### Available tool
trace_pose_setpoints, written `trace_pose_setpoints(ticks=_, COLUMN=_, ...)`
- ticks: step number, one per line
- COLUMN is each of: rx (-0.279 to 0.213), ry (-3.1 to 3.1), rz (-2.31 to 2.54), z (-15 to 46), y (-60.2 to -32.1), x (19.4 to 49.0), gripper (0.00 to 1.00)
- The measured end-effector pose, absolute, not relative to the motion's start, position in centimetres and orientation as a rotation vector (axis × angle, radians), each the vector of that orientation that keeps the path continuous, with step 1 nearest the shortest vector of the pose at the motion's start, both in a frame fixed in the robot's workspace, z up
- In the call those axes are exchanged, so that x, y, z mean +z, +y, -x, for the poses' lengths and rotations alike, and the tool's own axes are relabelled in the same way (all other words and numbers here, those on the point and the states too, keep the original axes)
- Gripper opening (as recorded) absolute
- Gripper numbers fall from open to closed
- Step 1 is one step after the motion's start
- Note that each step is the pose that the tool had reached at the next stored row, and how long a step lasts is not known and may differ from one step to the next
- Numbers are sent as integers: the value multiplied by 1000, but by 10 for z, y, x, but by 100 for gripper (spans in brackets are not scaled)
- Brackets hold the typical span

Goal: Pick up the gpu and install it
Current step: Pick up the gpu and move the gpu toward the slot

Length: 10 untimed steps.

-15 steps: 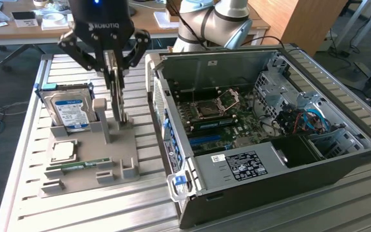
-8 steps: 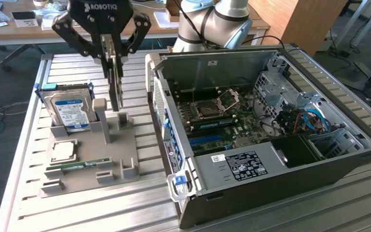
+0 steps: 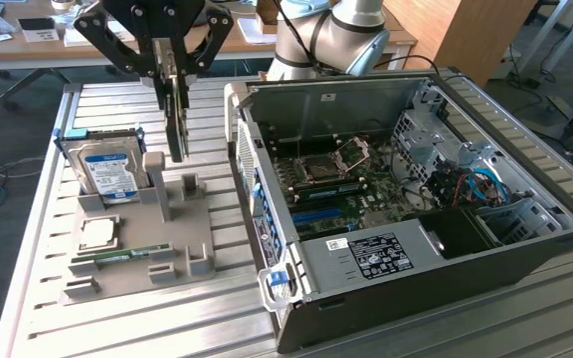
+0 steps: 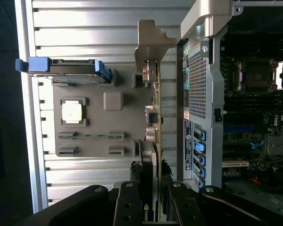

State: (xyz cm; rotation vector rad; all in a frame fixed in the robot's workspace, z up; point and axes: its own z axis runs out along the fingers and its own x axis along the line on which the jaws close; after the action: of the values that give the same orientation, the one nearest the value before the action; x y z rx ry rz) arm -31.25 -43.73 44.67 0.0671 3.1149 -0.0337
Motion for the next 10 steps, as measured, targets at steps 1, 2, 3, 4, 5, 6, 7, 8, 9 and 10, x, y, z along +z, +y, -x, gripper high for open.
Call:
trace_pose_setpoints(ticks=1, rx=-34, ry=3115, rz=-67, z=313, y=-437, x=447, gripper=27)
trace_pose_setpoints(ticks=2, rx=-34, ry=3115, rz=-67, z=313, y=-437, x=447, gripper=27)
trace_pose_setpoints(ticks=3, rx=-34, ry=3115, rz=-66, z=313, y=-437, x=447, gripper=27)
trace_pose_setpoints(ticks=4, rx=-34, ry=3115, rz=-63, z=313, y=-437, x=447, gripper=27)
trace_pose_setpoints(ticks=5, rx=-34, ry=3115, rz=-56, z=313, y=-437, x=447, gripper=27)
trace_pose_setpoints(ticks=6, rx=-34, ry=3115, rz=-49, z=312, y=-437, x=447, gripper=27)
trace_pose_setpoints(ticks=7, rx=-34, ry=3115, rz=-44, z=312, y=-437, x=447, gripper=27)
trace_pose_setpoints(ticks=8, rx=-34, ry=3115, rz=-44, z=312, y=-437, x=447, gripper=27)
trace_pose_setpoints(ticks=9, rx=-33, ry=3115, rz=-43, z=312, y=-437, x=447, gripper=27)
trace_pose_setpoints(ticks=10, rx=-33, ry=3115, rz=-43, z=312, y=-437, x=447, gripper=27)
